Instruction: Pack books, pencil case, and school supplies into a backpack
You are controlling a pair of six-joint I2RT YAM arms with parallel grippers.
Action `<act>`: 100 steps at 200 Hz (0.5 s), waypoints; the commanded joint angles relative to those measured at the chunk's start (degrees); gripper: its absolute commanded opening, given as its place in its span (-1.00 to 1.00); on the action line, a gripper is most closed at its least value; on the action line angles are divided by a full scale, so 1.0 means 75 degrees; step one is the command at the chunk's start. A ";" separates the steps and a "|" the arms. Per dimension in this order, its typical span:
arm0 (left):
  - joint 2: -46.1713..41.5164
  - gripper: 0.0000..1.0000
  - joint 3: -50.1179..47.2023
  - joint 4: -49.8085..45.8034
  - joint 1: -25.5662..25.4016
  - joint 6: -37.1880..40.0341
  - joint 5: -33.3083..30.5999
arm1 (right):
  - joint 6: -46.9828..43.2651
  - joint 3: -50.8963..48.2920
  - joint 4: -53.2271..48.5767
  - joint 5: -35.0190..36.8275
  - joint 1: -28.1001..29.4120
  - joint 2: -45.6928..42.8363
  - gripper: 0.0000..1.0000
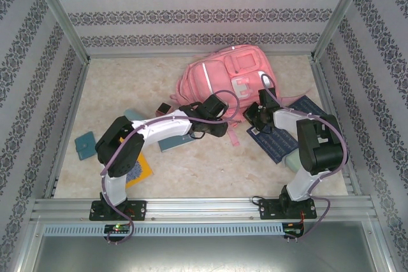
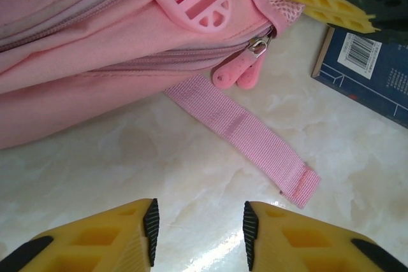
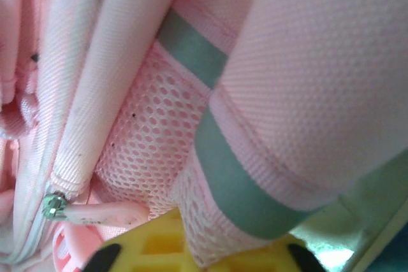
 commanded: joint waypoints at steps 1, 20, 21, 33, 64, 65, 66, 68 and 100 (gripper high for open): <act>0.0192 -0.23 0.0324 0.0144 -0.0090 0.0474 -0.0013 | -0.0166 0.0321 -0.0038 -0.0186 -0.0004 -0.0311 -1.00; 0.0363 -0.31 0.0514 0.0145 -0.0090 0.0708 -0.0029 | -0.0280 0.0486 -0.0307 -0.0234 -0.0019 -0.0614 -1.00; 0.0377 -0.31 0.0526 0.0139 -0.0090 0.0712 -0.0034 | -0.0276 0.0491 -0.0322 -0.0242 -0.0029 -0.0626 -1.00; 0.0510 -0.37 0.0638 0.0142 -0.0090 0.0832 -0.0062 | -0.0280 0.0560 -0.0431 -0.0345 -0.0044 -0.0717 -1.00; 0.0871 -0.40 0.0854 0.0317 -0.0090 0.1095 -0.0138 | -0.0208 0.0586 -0.0496 -0.0542 -0.0041 -0.0770 -1.00; 0.0877 -0.40 0.0860 0.0325 -0.0090 0.1104 -0.0141 | -0.0205 0.0582 -0.0493 -0.0542 -0.0046 -0.0769 -1.00; 0.0887 -0.40 0.0857 0.0341 -0.0096 0.1109 -0.0149 | -0.0203 0.0580 -0.0497 -0.0543 -0.0042 -0.0768 -1.00; 0.0908 -0.40 0.0872 0.0358 -0.0091 0.1113 -0.0155 | -0.0196 0.0582 -0.0494 -0.0543 -0.0039 -0.0768 -1.00; 0.1363 -0.49 0.1198 0.0316 -0.0090 0.1240 -0.0257 | -0.0168 0.0533 -0.0490 -0.0488 -0.0050 -0.0611 -1.00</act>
